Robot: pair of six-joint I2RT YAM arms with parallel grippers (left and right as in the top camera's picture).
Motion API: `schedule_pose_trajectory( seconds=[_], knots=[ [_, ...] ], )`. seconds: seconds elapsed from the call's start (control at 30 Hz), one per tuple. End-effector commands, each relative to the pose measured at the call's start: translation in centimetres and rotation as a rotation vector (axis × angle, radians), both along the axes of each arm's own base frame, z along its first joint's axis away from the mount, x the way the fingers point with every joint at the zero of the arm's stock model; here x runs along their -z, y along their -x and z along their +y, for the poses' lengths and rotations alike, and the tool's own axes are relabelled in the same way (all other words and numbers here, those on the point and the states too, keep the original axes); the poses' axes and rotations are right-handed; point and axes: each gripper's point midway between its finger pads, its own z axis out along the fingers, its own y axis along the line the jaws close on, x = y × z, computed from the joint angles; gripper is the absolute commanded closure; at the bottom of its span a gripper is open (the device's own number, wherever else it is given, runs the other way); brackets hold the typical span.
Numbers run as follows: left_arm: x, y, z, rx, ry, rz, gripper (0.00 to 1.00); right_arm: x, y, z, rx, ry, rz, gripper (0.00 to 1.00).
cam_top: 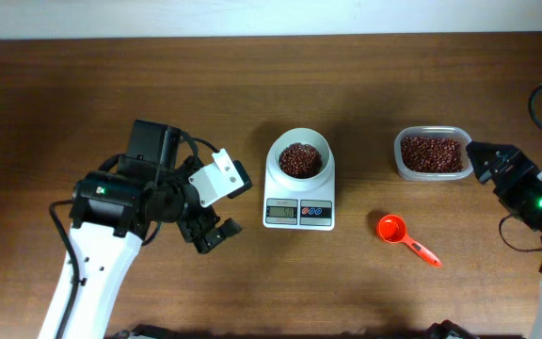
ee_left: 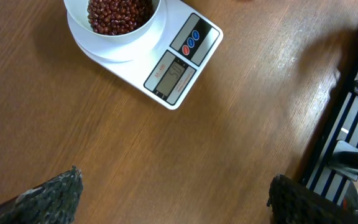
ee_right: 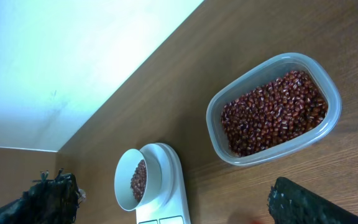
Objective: Scoop and weigh 50g on scale
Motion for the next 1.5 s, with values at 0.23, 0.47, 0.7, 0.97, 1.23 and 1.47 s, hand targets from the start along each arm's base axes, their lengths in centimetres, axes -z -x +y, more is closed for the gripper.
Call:
schedule_pose_trajectory(
  seconds=[0.23, 0.47, 0.7, 0.97, 1.23, 1.47],
  knots=[
    [-0.6, -0.1, -0.2, 0.016, 0.012, -0.02, 0.01, 0.6, -0.7, 1.3, -0.068, -0.084, 0.024, 0.01],
    [-0.6, -0.1, -0.2, 0.016, 0.012, -0.02, 0.01, -0.1, -3.3, 6.8, -0.228, 0.074, -0.044, 0.01],
    [-0.6, -0.1, -0.2, 0.016, 0.012, -0.02, 0.01, -1.6, -5.0, 6.8, -0.159, 0.252, -0.125, 0.01],
    [-0.6, -0.1, -0.2, 0.016, 0.012, -0.02, 0.01, -3.2, -0.6, 7.1, -0.142, 0.389, -0.165, 0.01],
    [-0.6, -0.1, -0.2, 0.016, 0.012, -0.02, 0.01, -2.7, 4.8, 8.0, -0.085, 0.461, -0.463, 0.01],
    [-0.6, -0.1, -0.2, 0.016, 0.012, -0.02, 0.01, -1.9, 7.2, 9.8, -0.101, 0.49, -0.707, 0.01]
  ],
)
